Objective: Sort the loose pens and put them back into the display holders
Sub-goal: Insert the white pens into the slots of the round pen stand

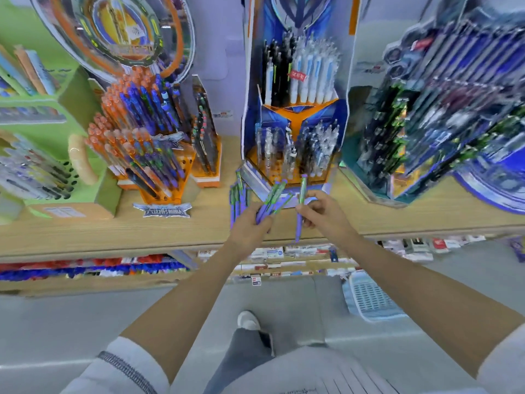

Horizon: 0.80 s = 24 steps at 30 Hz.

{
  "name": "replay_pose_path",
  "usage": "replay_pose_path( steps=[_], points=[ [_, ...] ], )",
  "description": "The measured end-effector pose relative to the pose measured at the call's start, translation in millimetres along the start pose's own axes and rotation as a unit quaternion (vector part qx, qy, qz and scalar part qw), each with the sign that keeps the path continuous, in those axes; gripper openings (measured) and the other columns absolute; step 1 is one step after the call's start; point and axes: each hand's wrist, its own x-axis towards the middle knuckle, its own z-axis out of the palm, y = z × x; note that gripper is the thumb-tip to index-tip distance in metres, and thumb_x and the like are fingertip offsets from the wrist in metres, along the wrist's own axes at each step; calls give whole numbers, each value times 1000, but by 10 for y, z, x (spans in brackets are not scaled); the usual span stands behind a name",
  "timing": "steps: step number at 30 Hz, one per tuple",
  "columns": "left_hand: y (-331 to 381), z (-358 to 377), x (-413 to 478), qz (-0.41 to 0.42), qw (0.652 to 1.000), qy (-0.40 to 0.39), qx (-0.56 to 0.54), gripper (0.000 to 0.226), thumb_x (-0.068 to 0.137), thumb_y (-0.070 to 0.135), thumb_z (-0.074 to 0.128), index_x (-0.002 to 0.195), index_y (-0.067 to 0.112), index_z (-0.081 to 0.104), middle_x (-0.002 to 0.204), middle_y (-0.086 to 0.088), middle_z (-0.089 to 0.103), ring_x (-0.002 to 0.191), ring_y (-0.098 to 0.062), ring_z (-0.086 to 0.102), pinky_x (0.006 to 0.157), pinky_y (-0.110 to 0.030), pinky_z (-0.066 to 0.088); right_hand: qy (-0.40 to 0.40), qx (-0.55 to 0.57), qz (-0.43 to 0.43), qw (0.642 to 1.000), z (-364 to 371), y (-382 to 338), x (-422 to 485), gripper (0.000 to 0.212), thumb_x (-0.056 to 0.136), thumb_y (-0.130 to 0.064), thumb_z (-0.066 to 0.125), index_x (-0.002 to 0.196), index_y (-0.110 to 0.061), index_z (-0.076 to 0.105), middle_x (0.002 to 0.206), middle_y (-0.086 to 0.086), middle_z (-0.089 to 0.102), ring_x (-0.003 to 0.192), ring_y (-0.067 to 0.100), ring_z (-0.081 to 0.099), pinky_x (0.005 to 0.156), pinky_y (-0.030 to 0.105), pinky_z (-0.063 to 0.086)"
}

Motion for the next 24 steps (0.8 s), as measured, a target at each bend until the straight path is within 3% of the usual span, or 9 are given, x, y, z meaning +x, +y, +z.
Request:
replay_pose_path(
  steps=[6,10,13,16,19,24],
  points=[
    [334,1044,-153,75,996,-50,16,7,94,20,58,92,15,55,71,-4,52,65,-18,44,65,-36,40,77,1,-13,997,-961,227,-620,7,92,-14,63,96,-15,57,56,-6,64,50,9,60,54,24,52],
    [601,1781,-221,99,991,-85,10,18,98,27,53,87,13,51,69,-2,50,54,-6,43,54,-21,36,132,5,-12,991,-1588,403,-1043,6,95,-10,58,91,-13,54,53,-9,61,49,5,57,52,21,49],
    [801,2289,-237,116,986,-123,10,15,99,31,51,90,19,53,68,1,54,52,-4,45,56,-25,38,190,-8,-9,982,-2035,511,-1292,16,95,-6,56,84,-16,51,51,-15,57,48,-1,54,50,19,46],
    [984,2636,-194,131,979,-153,11,16,98,32,52,83,26,51,68,0,55,53,-12,44,57,-31,38,248,-18,-5,968,-2411,614,-1433,13,93,-8,60,85,-18,58,63,-8,60,56,1,55,62,27,49],
    [1170,2884,-72,138,971,-194,26,19,99,32,51,81,26,49,67,-1,57,51,-14,44,58,-32,39,302,-10,-5,953,-2715,680,-1488,7,91,-9,63,86,-11,60,70,7,58,61,8,52,63,26,45],
    [1481,3247,274,138,959,-249,15,18,99,33,50,87,20,52,65,1,56,48,-14,43,56,-32,38,381,-11,-5,924,-3156,662,-1357,21,89,-5,64,86,-24,57,70,0,62,57,0,59,62,21,49]
  ],
)
